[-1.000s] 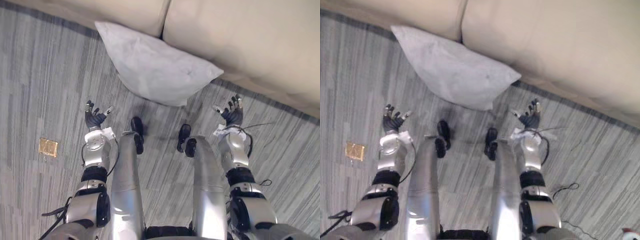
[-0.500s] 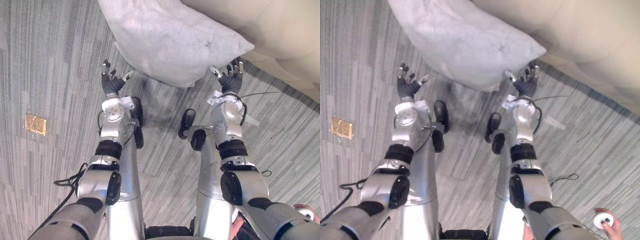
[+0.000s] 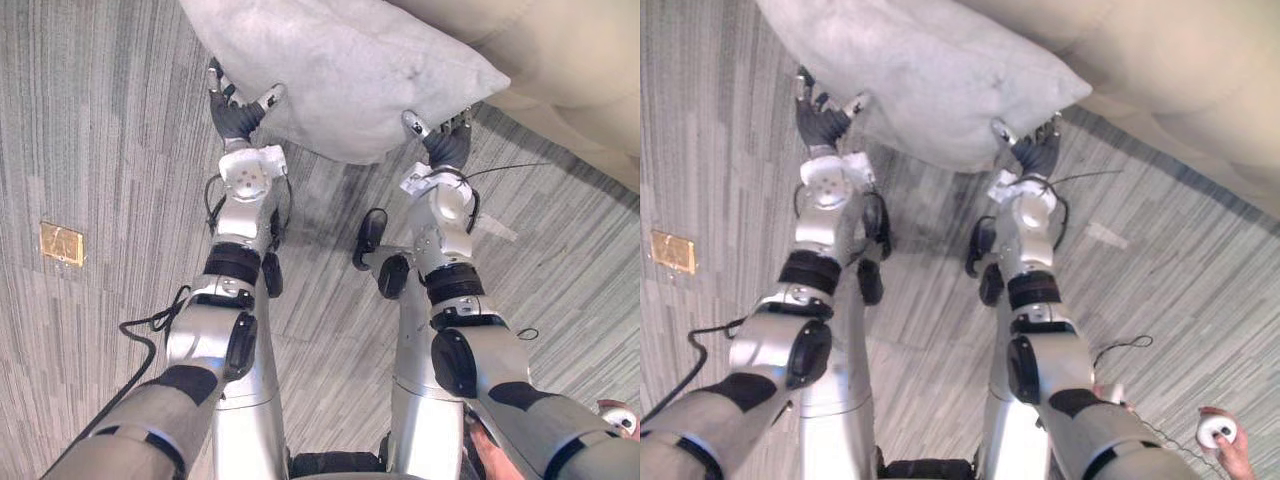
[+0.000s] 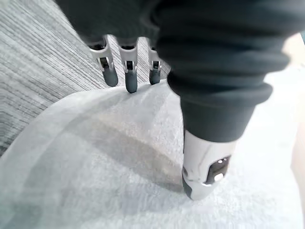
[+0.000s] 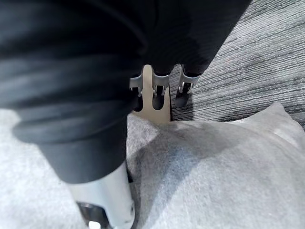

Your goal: Pick up cushions and gather them together orderly.

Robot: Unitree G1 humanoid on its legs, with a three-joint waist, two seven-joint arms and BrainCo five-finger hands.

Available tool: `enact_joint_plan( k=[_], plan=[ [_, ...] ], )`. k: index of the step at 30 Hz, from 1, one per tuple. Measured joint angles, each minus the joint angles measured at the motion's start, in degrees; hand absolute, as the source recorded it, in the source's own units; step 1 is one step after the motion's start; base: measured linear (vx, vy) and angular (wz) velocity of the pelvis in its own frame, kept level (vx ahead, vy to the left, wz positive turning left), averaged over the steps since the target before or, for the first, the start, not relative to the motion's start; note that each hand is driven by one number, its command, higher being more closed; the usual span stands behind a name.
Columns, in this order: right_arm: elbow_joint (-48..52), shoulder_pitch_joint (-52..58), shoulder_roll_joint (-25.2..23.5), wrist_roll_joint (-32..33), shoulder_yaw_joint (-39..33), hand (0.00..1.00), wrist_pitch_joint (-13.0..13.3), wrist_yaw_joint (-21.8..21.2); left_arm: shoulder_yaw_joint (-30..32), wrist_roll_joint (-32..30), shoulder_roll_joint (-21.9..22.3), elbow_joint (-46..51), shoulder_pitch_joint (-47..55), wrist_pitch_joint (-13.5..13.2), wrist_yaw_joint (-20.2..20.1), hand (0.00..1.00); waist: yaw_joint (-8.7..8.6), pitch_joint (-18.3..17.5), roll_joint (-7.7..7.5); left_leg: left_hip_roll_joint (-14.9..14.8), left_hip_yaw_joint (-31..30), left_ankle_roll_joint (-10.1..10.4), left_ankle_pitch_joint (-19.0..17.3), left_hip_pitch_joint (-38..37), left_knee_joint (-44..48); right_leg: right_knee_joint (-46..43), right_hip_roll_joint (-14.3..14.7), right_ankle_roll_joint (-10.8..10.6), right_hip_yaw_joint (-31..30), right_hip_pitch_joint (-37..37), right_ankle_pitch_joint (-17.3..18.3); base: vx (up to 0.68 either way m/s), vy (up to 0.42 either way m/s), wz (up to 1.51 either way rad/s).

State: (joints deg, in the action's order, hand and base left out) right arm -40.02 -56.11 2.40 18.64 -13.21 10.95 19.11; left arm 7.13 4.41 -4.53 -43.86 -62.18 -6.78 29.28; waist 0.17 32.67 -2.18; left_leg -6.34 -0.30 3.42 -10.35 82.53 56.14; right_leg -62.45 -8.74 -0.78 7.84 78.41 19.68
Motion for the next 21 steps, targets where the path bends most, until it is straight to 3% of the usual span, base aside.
enact_joint_plan(
  k=[7, 16, 21],
  plan=[
    [0.5, 2.3, 0.1, 0.0, 0.0, 0.0, 0.0, 0.0, 0.8, -0.5, 0.3, 0.7, -0.2, 1.3, 0.9, 0.0, -0.22, 0.0, 0.0, -0.1, -0.3, 0.0, 0.0, 0.0, 0.0, 0.4, 0.2, -0.1, 0.4, -0.4, -0.1, -0.01, 0.015, 0.0],
    [1.4, 4.6, 0.1, 0.1, -0.2, 0.0, 0.0, -1.0, 3.2, -4.7, -1.7, 1.7, -2.5, 6.9, 0.4, 0.0, -0.28, 0.0, 0.0, -0.7, 0.6, -0.3, 0.2, -0.6, -0.1, 0.8, 0.8, 0.1, -0.5, -0.5, -1.1, -0.03, 0.028, -0.05],
    [3.7, 5.8, 0.4, 0.2, -0.2, 0.0, 0.0, -2.3, 3.2, -4.8, -3.7, 2.0, -3.6, 7.9, -1.3, 0.0, -0.41, 0.0, 0.0, -1.1, 0.6, -0.2, 0.4, -0.7, -0.2, 0.9, 0.9, 0.5, -0.4, -0.4, -1.4, -0.03, 0.021, -0.03]
  ],
)
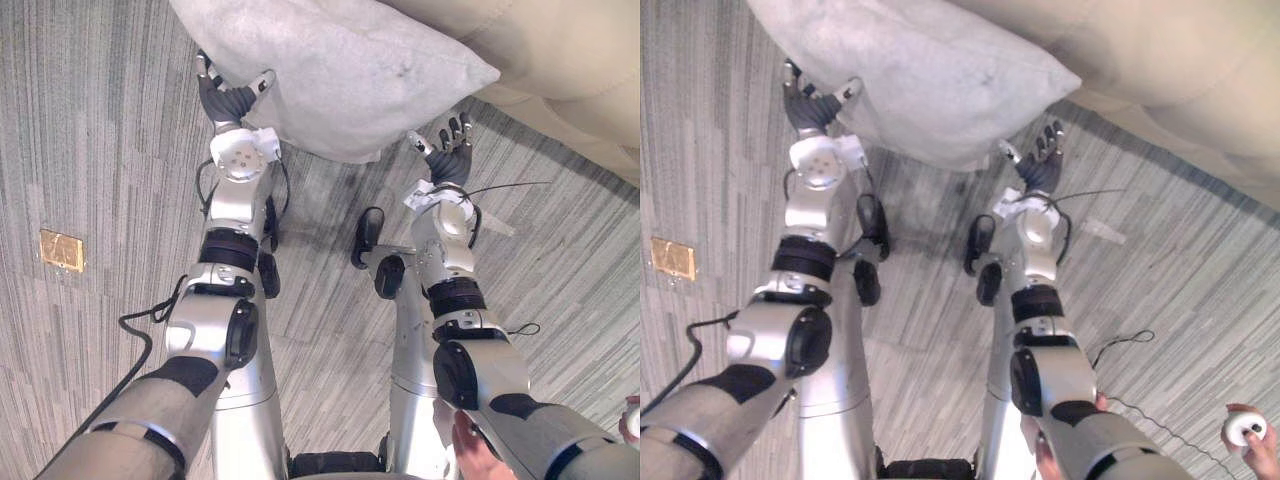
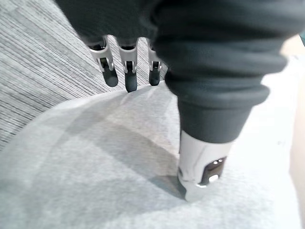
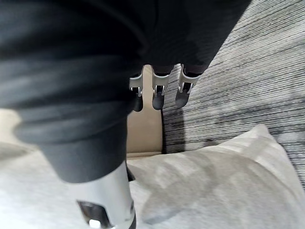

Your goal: Pick up cushions and gather them together orderly.

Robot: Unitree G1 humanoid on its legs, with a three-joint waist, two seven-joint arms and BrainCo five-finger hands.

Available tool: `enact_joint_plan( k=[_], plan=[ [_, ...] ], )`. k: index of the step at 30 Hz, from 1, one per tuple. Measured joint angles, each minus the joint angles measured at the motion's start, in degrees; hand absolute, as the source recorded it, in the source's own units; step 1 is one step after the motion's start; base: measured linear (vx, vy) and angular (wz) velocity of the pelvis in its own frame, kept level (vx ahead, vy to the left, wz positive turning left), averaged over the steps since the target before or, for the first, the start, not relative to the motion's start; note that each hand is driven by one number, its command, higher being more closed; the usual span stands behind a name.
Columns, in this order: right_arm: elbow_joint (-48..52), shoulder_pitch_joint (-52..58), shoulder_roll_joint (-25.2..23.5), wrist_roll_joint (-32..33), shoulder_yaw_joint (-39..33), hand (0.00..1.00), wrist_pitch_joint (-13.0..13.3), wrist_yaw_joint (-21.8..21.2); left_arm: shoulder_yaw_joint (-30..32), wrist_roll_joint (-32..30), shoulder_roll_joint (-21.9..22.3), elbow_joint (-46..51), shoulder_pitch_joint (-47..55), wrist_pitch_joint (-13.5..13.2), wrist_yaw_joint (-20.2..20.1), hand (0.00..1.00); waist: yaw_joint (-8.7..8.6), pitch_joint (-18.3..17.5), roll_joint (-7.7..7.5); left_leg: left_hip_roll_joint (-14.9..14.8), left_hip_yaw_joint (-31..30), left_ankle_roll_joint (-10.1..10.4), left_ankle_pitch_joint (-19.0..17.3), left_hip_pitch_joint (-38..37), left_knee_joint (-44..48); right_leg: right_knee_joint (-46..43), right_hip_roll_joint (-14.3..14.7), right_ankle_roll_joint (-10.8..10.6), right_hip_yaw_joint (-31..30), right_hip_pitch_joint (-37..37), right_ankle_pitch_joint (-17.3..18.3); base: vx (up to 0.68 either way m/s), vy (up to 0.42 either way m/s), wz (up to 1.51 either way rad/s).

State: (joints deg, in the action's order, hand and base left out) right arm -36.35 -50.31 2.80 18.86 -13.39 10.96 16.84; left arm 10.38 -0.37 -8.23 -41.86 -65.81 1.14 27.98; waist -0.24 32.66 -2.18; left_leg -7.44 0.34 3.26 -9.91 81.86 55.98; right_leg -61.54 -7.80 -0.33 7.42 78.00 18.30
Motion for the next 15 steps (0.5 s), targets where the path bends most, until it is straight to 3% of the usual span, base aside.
enact_joint_plan(
  k=[10, 15],
  plan=[
    [1.9, 2.5, 0.6, 1.4, 0.1, 0.0, -0.1, -2.0, -0.5, -3.1, -4.1, 0.9, -0.8, 1.2, -4.8, 0.0, 0.48, 0.0, 0.0, -0.8, 0.2, 0.2, 0.6, -0.1, -0.9, 1.2, 0.8, 0.3, 0.0, 0.1, -1.1, -0.01, 0.012, -0.04],
    [2.1, 2.3, 1.4, 1.3, 0.8, 0.0, -0.1, -2.2, -3.8, -8.8, -6.8, 1.6, -1.9, 2.3, -5.9, 0.0, 0.7, 0.0, 0.0, -0.9, -0.1, 0.3, 0.7, 0.3, -0.9, 1.3, 0.9, 0.4, 0.3, 0.3, -1.1, 0.0, 0.0, 0.0]
  ],
)
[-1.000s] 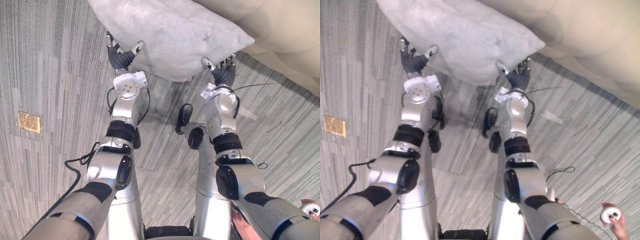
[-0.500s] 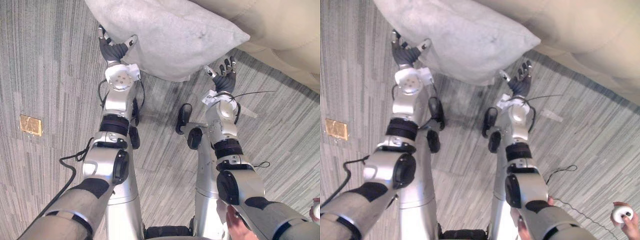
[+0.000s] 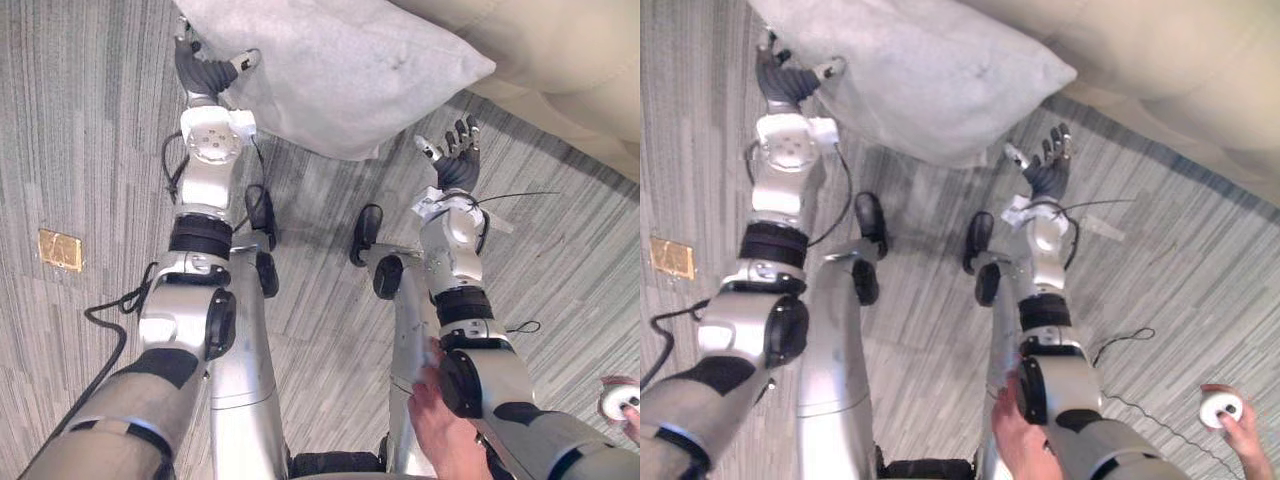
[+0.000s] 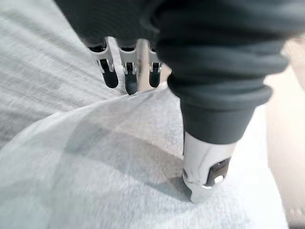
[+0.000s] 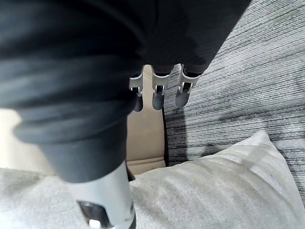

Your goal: Pick up cushions and gather them together orderly.

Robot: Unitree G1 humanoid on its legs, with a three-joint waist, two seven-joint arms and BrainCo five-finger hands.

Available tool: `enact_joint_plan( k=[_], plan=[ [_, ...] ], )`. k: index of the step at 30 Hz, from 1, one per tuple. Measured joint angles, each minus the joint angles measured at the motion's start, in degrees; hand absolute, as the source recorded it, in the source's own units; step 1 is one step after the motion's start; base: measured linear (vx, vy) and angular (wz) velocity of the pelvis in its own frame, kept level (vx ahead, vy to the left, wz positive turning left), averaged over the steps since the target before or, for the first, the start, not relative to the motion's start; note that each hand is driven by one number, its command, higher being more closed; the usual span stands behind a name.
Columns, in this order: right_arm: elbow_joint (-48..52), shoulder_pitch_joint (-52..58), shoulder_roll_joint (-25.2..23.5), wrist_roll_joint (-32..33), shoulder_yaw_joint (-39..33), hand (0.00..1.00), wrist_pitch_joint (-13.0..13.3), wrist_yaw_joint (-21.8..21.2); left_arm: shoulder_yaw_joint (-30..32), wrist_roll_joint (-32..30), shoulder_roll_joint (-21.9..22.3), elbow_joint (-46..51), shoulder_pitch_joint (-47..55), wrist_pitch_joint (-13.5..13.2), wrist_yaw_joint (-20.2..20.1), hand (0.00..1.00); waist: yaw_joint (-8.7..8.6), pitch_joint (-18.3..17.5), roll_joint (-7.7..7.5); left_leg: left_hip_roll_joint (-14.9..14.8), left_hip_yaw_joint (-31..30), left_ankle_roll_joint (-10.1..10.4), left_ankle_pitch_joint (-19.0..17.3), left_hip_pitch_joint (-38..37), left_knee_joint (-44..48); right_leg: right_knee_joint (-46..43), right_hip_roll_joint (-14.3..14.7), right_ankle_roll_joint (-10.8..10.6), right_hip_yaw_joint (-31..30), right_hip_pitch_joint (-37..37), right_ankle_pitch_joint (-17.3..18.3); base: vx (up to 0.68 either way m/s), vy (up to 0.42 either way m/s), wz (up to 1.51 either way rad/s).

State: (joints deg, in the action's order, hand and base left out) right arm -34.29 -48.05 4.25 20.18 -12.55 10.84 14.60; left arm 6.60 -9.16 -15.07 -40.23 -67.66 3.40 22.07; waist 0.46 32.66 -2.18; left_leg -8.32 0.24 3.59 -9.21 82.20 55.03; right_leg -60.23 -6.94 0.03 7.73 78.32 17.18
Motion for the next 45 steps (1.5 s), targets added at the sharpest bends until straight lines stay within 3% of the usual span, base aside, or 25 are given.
enact_joint_plan(
  k=[12, 13, 14, 15, 22, 29, 33, 38, 45],
  plan=[
    [2.0, -5.5, -1.5, -0.3, 2.5, 0.0, -1.3, -1.0, -4.3, 0.9, -0.9, 0.3, -3.9, -0.1, -4.1, 0.0, 1.35, 0.0, 0.06, 0.8, -0.8, 0.0, 0.5, 2.8, 0.4, -0.9, -0.6, -0.1, 0.5, 2.5, 0.0, 0.0, 0.015, 0.03],
    [1.9, -6.0, -1.6, -0.3, 2.5, 1.0, -1.3, -1.0, -4.4, 1.2, -0.8, 0.3, -4.0, -0.1, -4.2, 0.0, 1.34, 0.0, 0.06, 1.0, -0.7, -0.1, 0.7, 2.8, 0.1, -0.9, -0.9, -0.1, 0.5, 2.5, 0.0, -0.01, 0.026, 0.12],
    [1.8, -6.2, -1.9, -0.3, 2.5, 1.0, -1.3, -1.0, -4.7, 1.6, -0.3, 0.3, -4.4, -0.1, -4.4, 0.0, 1.38, 0.0, 0.06, 1.2, -0.7, -0.2, 1.0, 2.8, -0.2, -0.8, -1.1, 0.0, 0.6, 2.5, 0.0, -0.02, 0.028, 0.11],
    [1.8, -6.5, -2.0, -0.3, 2.3, 1.0, -1.4, -0.9, -5.2, 2.1, -0.3, 0.3, -4.6, -0.2, -4.5, 1.0, 1.37, 0.0, 0.06, 1.4, -0.6, 0.0, 1.3, 2.8, -0.8, -0.3, -1.2, 0.3, 0.6, 2.5, -0.2, -0.02, 0.028, 0.09],
    [0.8, -7.7, -2.0, 2.5, 1.7, 1.0, -2.1, 0.1, -6.7, 9.2, -1.0, 2.8, -4.7, -1.1, -4.5, 1.0, 1.36, 0.1, 0.21, 1.8, 0.1, -0.1, 2.3, 2.7, -2.2, 1.1, -1.8, 0.7, 0.6, 2.6, -0.9, -0.01, 0.016, 0.03],
    [1.2, -7.6, -1.8, 7.6, 2.7, 1.0, -1.6, 0.6, -7.9, 18.5, -1.4, 5.7, -2.0, -5.7, -4.4, 1.0, 1.18, 0.1, 0.2, 1.6, 1.9, -0.2, 2.2, 1.5, -1.6, 0.8, -1.6, -0.3, -1.6, 2.5, -1.5, 0.0, 0.025, -0.06],
    [2.9, -6.8, -1.8, 9.8, 4.3, 1.0, -0.3, 0.6, -9.3, 21.3, -1.7, 8.2, -0.4, -7.8, -4.4, 1.0, -0.05, 0.1, 0.2, 0.7, 2.5, -1.3, 1.5, 0.4, 0.3, -0.2, -0.9, -0.7, -2.4, 1.6, -2.0, -0.05, 0.029, -0.15],
    [7.8, -3.0, -1.9, 11.4, 4.8, 1.0, 0.9, 0.6, -10.9, 25.2, -1.1, 12.2, 4.2, -9.9, -4.5, 1.0, -0.5, 0.0, 0.21, -0.1, 4.4, -1.7, 1.0, -5.2, -1.6, 1.4, -0.1, -1.5, -4.2, -2.5, -2.6, -0.08, 0.003, -0.14],
    [15.4, 0.6, -1.7, 11.3, 5.1, 1.0, 2.5, 1.2, -11.0, 27.3, 1.7, 20.2, 10.8, -13.1, -4.4, 1.0, -1.22, -0.2, 0.3, -0.2, 5.4, -1.2, 3.0, -15.8, -8.3, 8.1, 0.6, -0.2, -4.0, -12.3, -4.9, -0.02, -0.026, -0.05]
  ],
)
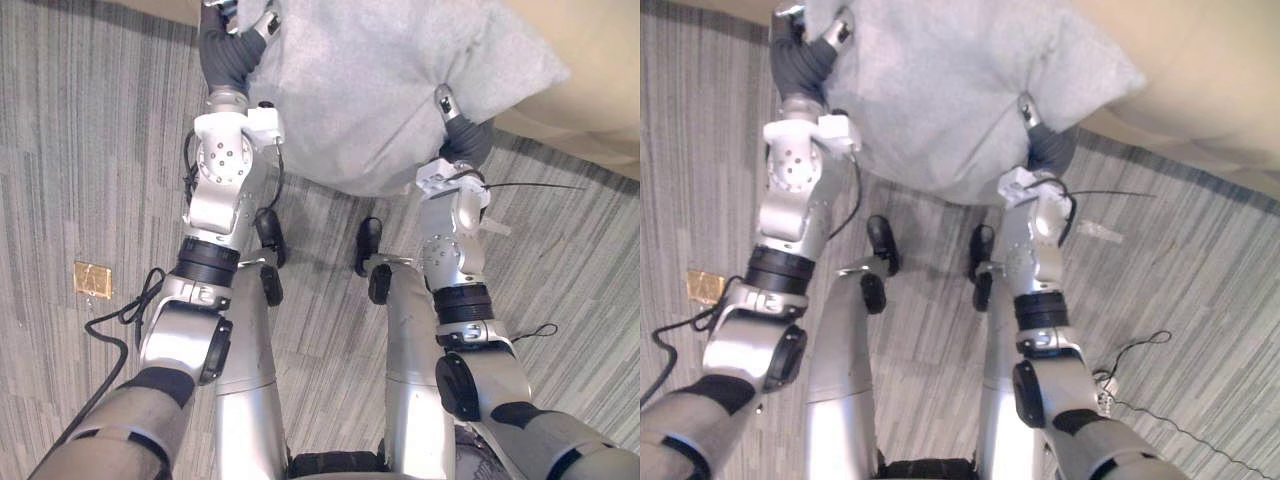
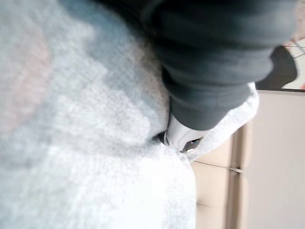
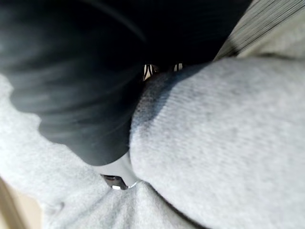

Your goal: Pick up cushions and gather them together orderly.

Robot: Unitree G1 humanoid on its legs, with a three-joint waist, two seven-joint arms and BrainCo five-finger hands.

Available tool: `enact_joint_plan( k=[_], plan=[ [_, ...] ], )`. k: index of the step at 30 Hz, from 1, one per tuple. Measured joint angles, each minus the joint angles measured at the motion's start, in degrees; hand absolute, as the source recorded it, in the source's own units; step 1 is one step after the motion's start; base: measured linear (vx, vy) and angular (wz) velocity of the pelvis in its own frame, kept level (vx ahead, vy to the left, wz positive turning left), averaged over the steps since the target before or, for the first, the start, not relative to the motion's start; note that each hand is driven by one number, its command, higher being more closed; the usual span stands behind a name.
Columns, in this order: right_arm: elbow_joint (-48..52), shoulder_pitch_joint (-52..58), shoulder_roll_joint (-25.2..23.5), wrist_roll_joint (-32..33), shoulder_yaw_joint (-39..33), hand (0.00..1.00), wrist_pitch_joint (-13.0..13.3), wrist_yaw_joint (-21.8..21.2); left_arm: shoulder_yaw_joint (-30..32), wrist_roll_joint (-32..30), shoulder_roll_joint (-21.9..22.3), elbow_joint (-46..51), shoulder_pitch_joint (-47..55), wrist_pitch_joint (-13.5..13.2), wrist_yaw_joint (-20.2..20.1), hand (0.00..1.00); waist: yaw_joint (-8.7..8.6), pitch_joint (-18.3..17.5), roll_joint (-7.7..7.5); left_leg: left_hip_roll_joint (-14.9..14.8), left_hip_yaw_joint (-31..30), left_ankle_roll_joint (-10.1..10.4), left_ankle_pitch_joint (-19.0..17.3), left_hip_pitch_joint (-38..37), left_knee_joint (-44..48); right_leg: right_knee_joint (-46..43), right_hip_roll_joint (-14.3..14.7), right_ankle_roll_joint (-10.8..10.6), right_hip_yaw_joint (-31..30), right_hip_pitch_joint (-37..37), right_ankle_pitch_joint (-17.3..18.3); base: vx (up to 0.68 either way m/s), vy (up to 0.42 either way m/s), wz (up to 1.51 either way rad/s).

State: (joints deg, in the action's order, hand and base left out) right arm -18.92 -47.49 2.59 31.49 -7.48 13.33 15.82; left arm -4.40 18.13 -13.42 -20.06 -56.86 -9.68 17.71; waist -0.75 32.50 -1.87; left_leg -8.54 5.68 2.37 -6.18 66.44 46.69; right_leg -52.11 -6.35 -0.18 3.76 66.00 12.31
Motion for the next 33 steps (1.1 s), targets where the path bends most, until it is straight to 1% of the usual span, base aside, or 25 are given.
enact_joint_plan(
  k=[1, 3, 5, 6, 7, 8, 9, 10, 11, 12, 14, 15, 16, 18, 19, 21, 23, 24, 26, 28, 29, 30, 31, 32, 33],
  plan=[
    [0.8, 0.6, 0.0, -0.1, 0.3, 1.0, 0.1, 0.1, 0.0, 0.1, 0.3, 0.8, 0.8, -0.2, 0.1, 1.0, 0.0, 0.0, 0.01, 0.0, 0.0, 0.0, 0.0, -1.0, -0.5, 0.5, 0.1, 0.0, 0.1, -1.0, 0.0, 0.04, -0.033, -0.02],
    [4.7, 4.0, 0.2, -0.5, 1.7, 1.0, 0.2, 0.3, 0.0, 1.1, 1.6, 3.3, 4.4, -1.4, 0.4, 1.0, -0.01, 0.0, 0.02, 0.0, 0.1, 0.0, 0.0, -5.3, -2.3, 2.5, 0.3, 0.0, 0.3, -5.4, 0.0, 0.06, -0.03, 0.0],
    [7.9, 7.0, 0.3, -2.1, 2.8, 1.0, 0.2, 0.5, -0.1, 1.8, 3.1, 6.0, 8.1, -2.1, 1.0, 1.0, 0.0, -0.1, 0.06, 0.1, 0.2, 0.1, -0.1, -9.8, -4.2, 4.6, 0.4, 0.0, 0.6, -10.0, 0.0, 0.07, -0.027, 0.0],
    [10.3, 9.4, 0.3, -2.8, 3.5, 1.0, 0.3, 0.8, -0.2, 2.3, 4.6, 7.9, 11.0, -2.9, 1.1, 1.0, 0.05, -0.2, 0.11, 0.2, 0.3, 0.3, -0.3, -13.2, -5.7, 6.3, 0.4, 0.0, 0.7, -13.4, 0.0, 0.07, -0.021, 0.0],
    [12.5, 11.9, 0.3, -4.2, 4.0, 1.0, 0.8, 0.9, -0.7, 2.3, 5.8, 9.2, 13.6, -4.0, 1.2, 1.0, 0.16, -1.3, 0.2, 0.3, 0.4, 0.4, -0.4, -15.1, -6.7, 7.5, 0.4, 0.0, 0.8, -15.5, 0.0, 0.1, -0.016, 0.01],
    [16.1, 15.7, 0.3, -5.6, 4.4, 1.0, 1.5, 1.1, -2.1, 2.3, 7.0, 11.7, 17.2, -5.1, 1.2, 1.0, 0.44, -2.0, 0.44, 0.4, 0.5, 0.5, -0.6, -18.7, -7.9, 9.0, 0.4, -0.1, 1.0, -19.3, 0.1, 0.1, -0.007, 0.02],
    [17.8, 17.4, 0.2, -6.5, 4.6, 1.0, 1.8, 1.2, -2.8, 2.3, 7.4, 12.9, 18.6, -5.4, 1.3, 1.0, 0.59, -2.1, 0.47, 0.5, 0.7, 0.5, -0.7, -20.5, -8.7, 9.8, 0.4, -0.2, 1.0, -21.1, 0.1, 0.12, 0.007, 0.01],
    [21.6, 22.8, 0.2, -7.8, 6.0, 1.0, 3.3, 1.2, -4.8, 2.2, 8.5, 15.8, 23.7, -6.9, 1.6, 1.0, 0.69, -5.7, 0.59, 0.8, 1.0, 0.6, -1.0, -22.7, -10.3, 11.6, 0.3, -0.4, 0.9, -23.3, 0.2, 0.09, 0.015, -0.01],
    [22.5, 24.1, 0.2, -8.5, 6.2, 1.0, 3.5, 1.2, -5.2, 2.2, 8.8, 16.4, 25.0, -7.1, 1.8, 1.0, 0.71, -6.9, 0.63, 0.9, 1.1, 0.6, -1.0, -22.9, -10.6, 12.0, 0.2, -0.5, 0.9, -23.4, 0.2, 0.14, 0.03, -0.03],
    [26.1, 28.2, 0.2, -10.6, 7.0, 1.0, 3.9, 1.2, -6.3, 2.0, 9.9, 19.3, 28.6, -7.6, 2.2, 1.0, 0.79, -8.5, 0.8, 1.1, 1.7, 0.5, -1.2, -25.7, -11.7, 13.2, 0.1, -0.8, 0.8, -26.1, 0.4, 0.14, 0.029, -0.05],
    [29.4, 31.9, 0.3, -11.8, 8.5, 1.0, 4.2, 1.2, -6.7, 1.6, 11.0, 21.7, 32.2, -8.1, 2.3, 1.0, 0.83, -8.9, 1.18, 1.1, 2.0, 0.4, -1.8, -29.4, -12.4, 14.5, 0.1, -1.2, 0.7, -30.1, 0.6, 0.12, 0.03, -0.07],
    [31.9, 35.6, 0.4, -13.7, 10.0, 1.0, 4.3, 1.2, -7.0, 0.7, 11.8, 23.5, 35.7, -8.5, 2.3, 1.0, 0.83, -10.5, 1.52, 1.1, 2.3, 0.4, -2.5, -32.0, -13.1, 15.8, 0.2, -1.5, 0.6, -32.7, 0.7, 0.08, 0.032, -0.07],
    [32.5, 36.8, 0.4, -14.2, 10.5, 1.0, 4.4, 1.2, -7.1, 0.4, 11.9, 24.0, 36.8, -8.6, 2.3, 1.0, 0.85, -11.0, 1.55, 1.1, 2.6, 0.4, -2.6, -32.8, -13.5, 16.3, 0.2, -1.5, 0.5, -33.5, 0.8, 0.1, 0.037, -0.1],
    [35.8, 42.1, 0.4, -16.0, 12.4, 1.0, 4.6, 1.1, -8.4, -0.3, 11.9, 27.0, 41.8, -8.9, 2.3, 1.0, 0.96, -13.8, 1.93, 1.1, 3.2, 0.4, -3.0, -36.2, -15.3, 19.0, 0.4, -1.9, 0.3, -37.0, 0.5, 0.11, 0.034, -0.1],
    [36.2, 42.8, 0.4, -16.2, 12.6, 1.0, 4.6, 1.1, -8.5, -0.4, 11.9, 27.5, 42.6, -9.0, 2.3, 1.0, 0.95, -14.1, 1.94, 1.1, 3.3, 0.4, -3.0, -36.8, -15.6, 19.4, 0.4, -2.0, 0.3, -37.6, 0.5, 0.11, 0.037, -0.08],
    [36.8, 46.4, 0.4, -17.8, 13.0, 1.0, 4.7, 0.6, -9.9, -0.6, 11.9, 28.4, 46.3, -9.8, 2.3, 1.0, 0.94, -16.2, 2.13, 0.9, 3.5, 0.6, -4.5, -39.7, -15.6, 21.1, 0.9, -2.4, 0.0, -41.0, 0.6, 0.13, 0.048, -0.11],
    [36.8, 47.9, 0.4, -17.9, 13.2, 1.0, 4.7, 0.2, -10.4, -0.6, 11.9, 28.5, 48.0, -9.9, 2.3, 1.0, 1.02, -16.5, 2.09, 0.7, 3.9, 0.5, -5.6, -41.9, -15.4, 21.6, 1.0, -2.8, -0.4, -43.2, 0.9, 0.1, 0.053, -0.14],
    [36.7, 48.9, 0.4, -18.1, 13.3, 1.0, 4.7, -0.2, -10.8, -0.6, 11.9, 28.5, 49.3, -9.9, 2.3, 1.0, 0.99, -16.9, 2.14, 0.6, 4.2, 0.4, -6.9, -42.9, -15.1, 21.3, 0.9, -3.4, -1.0, -44.2, 1.2, 0.1, 0.066, -0.2],
    [35.3, 49.2, 0.9, -18.1, 13.3, 1.0, 4.7, -0.6, -11.2, -0.5, 11.8, 28.2, 50.6, -9.8, 2.3, 1.0, 0.69, -17.2, 2.1, 0.5, 4.9, 0.3, -9.0, -44.2, -14.2, 17.7, 0.8, -4.5, -1.2, -43.7, 0.7, 0.09, 0.053, -0.19],
    [32.7, 51.1, 1.7, -18.0, 13.1, 1.0, 4.5, -1.0, -12.0, -0.5, 11.6, 26.2, 52.0, -9.5, 2.2, 1.0, 0.18, -17.3, 1.99, 0.7, 4.9, 0.1, -10.8, -47.7, -13.6, 10.6, 0.1, -6.0, -1.2, -43.3, -0.8, 0.1, 0.046, -0.02],
    [32.5, 51.4, 2.0, -18.0, 13.0, 1.0, 4.5, -1.2, -12.1, -0.5, 11.4, 26.0, 52.1, -9.4, 2.2, 1.0, 0.1, -17.3, 1.97, 0.7, 4.8, -0.1, -11.0, -48.3, -13.7, 9.7, 0.0, -5.9, -1.1, -43.3, -1.2, 0.1, 0.013, 0.03],
    [30.9, 51.8, 2.0, -18.0, 12.5, 1.0, 4.5, -2.0, -12.6, -0.5, 10.8, 25.4, 52.4, -9.4, 2.1, 1.0, -0.14, -17.3, 1.85, 0.7, 4.7, -0.7, -10.9, -50.4, -14.8, 6.9, -0.3, -5.2, -0.9, -42.5, -3.0, 0.13, -0.038, 0.0],
    [28.6, 52.2, 1.9, -17.9, 12.1, 1.0, 4.4, -2.6, -13.1, -0.5, 10.0, 24.8, 53.3, -9.2, 1.9, 1.0, -0.34, -19.0, 1.21, 0.9, 4.7, -1.1, -10.7, -51.7, -17.2, 8.3, -0.5, -4.5, 0.3, -42.4, -1.2, 0.18, -0.056, -0.05],
    [28.0, 52.3, 1.9, -17.9, 12.0, 1.0, 4.4, -2.9, -13.1, -0.5, 9.9, 24.8, 53.6, -9.2, 1.9, 1.0, -0.31, -19.5, 0.94, 1.0, 4.7, -1.2, -10.6, -52.0, -18.0, 9.8, -0.6, -4.3, 0.8, -42.4, -0.3, 0.22, -0.094, -0.19],
    [26.4, 52.1, 1.9, -17.8, 11.8, 1.0, 4.3, -3.9, -13.1, -0.5, 9.4, 24.7, 53.6, -9.2, 1.8, 1.0, -0.1, -19.9, 0.46, 1.0, 4.7, -1.4, -10.5, -53.1, -19.9, 15.0, -0.5, -4.0, 2.5, -42.2, 0.6, 0.23, -0.116, -0.29]
  ],
)
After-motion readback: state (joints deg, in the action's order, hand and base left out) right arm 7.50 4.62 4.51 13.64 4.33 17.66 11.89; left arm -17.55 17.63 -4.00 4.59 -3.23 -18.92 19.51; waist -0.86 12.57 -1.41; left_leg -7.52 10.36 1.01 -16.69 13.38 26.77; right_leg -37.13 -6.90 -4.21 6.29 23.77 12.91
